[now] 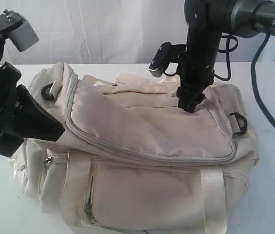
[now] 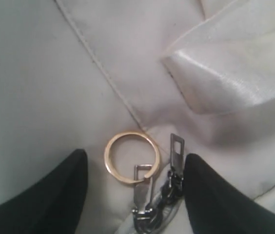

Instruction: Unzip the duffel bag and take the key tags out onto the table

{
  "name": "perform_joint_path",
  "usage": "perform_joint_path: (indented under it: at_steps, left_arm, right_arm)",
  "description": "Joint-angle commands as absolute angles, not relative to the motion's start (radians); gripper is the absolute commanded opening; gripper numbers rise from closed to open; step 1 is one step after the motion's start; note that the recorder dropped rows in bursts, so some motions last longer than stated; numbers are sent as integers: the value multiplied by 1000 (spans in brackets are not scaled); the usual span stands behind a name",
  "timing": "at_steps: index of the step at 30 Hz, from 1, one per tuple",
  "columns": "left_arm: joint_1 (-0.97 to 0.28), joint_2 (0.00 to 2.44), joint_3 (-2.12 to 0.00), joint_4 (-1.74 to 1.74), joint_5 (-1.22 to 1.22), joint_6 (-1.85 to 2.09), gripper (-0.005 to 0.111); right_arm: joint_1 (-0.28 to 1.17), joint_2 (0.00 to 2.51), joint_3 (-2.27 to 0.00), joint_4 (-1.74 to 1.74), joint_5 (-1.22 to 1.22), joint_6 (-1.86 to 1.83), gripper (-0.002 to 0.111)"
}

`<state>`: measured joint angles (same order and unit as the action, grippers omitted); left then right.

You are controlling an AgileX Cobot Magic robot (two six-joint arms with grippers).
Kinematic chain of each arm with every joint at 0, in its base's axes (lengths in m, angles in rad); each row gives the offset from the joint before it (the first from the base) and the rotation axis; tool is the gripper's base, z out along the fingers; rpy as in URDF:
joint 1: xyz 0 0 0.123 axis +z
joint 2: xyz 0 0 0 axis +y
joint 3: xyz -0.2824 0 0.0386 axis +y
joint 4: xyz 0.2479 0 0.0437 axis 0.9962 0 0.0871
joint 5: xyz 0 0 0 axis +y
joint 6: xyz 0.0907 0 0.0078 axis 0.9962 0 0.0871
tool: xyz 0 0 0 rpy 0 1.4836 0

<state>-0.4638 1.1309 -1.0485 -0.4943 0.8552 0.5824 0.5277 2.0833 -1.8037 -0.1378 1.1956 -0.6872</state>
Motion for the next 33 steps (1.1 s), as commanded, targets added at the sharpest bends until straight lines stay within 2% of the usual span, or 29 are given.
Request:
perform_joint_path:
  at_steps: [1, 25, 27, 33]
  left_arm:
    - [-467, 1128, -1043, -516, 873, 581, 0]
    - [-467, 1128, -1043, -516, 873, 583, 0]
    - [-467, 1128, -1043, -516, 873, 583, 0]
    - [-467, 1128, -1043, -516, 873, 583, 0]
  right_arm:
    - [527, 2086, -1801, -127, 1210, -691, 54]
    - [527, 2126, -1801, -163, 1203, -642, 54]
    - [527, 2126, -1801, -170, 1203, -622, 49]
    - [527, 2128, -1801, -165, 1209, -622, 21]
